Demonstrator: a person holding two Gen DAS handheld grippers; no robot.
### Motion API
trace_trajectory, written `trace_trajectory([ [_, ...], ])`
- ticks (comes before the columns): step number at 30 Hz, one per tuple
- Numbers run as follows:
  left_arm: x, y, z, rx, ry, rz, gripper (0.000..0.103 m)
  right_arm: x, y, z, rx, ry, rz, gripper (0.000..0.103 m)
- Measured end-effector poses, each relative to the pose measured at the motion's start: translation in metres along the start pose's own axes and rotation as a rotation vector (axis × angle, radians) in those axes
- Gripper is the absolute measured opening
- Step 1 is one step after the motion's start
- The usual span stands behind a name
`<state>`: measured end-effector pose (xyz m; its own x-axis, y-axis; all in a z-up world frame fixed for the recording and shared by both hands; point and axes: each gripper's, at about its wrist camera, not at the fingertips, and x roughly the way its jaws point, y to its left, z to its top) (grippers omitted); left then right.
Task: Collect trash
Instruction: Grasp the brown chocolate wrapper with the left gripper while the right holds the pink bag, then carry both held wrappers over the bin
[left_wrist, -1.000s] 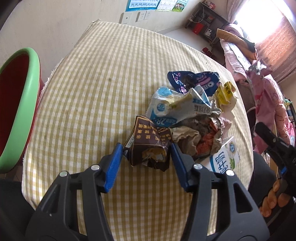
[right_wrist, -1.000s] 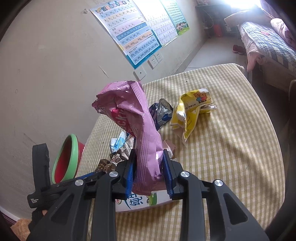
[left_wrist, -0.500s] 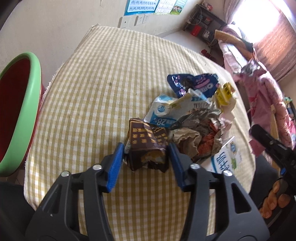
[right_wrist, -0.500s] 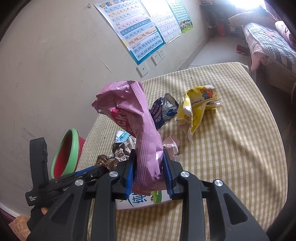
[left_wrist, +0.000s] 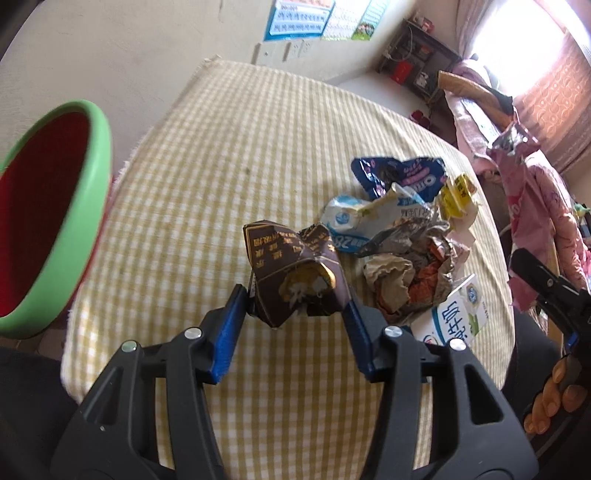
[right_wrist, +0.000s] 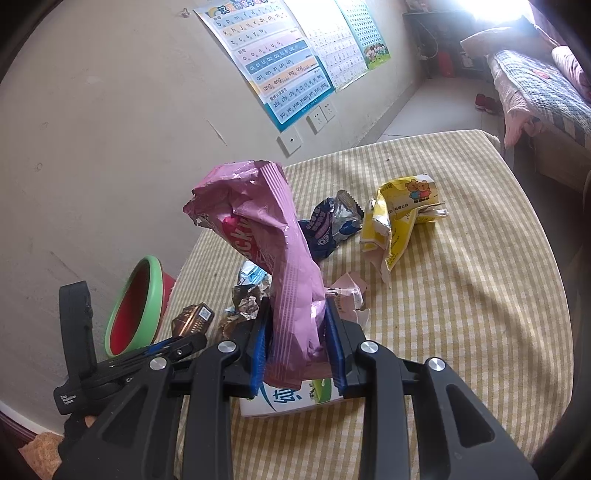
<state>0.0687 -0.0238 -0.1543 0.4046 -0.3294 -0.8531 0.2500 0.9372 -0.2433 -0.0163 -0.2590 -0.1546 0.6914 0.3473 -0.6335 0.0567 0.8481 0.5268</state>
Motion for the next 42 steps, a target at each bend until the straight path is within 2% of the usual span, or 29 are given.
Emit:
trace_trajectory([
  [7,-0.035,0.011,0.008,-0.05,-0.101,0.025,0.05,-0.001,0.016,-0.003,-0.035,0.008,0.022,0.028],
  [13,-0.06,0.007,0.012,-0.032,-0.177,0.05,0.05,-0.002,0.031,-0.008,-0.059,0.026,0.038,0.028],
  [24,-0.083,0.009,0.015,-0.02,-0.246,0.056,0.05,0.002,0.054,-0.014,-0.1,0.06,0.064,0.028],
  [42,-0.103,0.05,0.014,-0.103,-0.303,0.081,0.05,0.018,0.099,-0.017,-0.182,0.108,0.11,0.028],
])
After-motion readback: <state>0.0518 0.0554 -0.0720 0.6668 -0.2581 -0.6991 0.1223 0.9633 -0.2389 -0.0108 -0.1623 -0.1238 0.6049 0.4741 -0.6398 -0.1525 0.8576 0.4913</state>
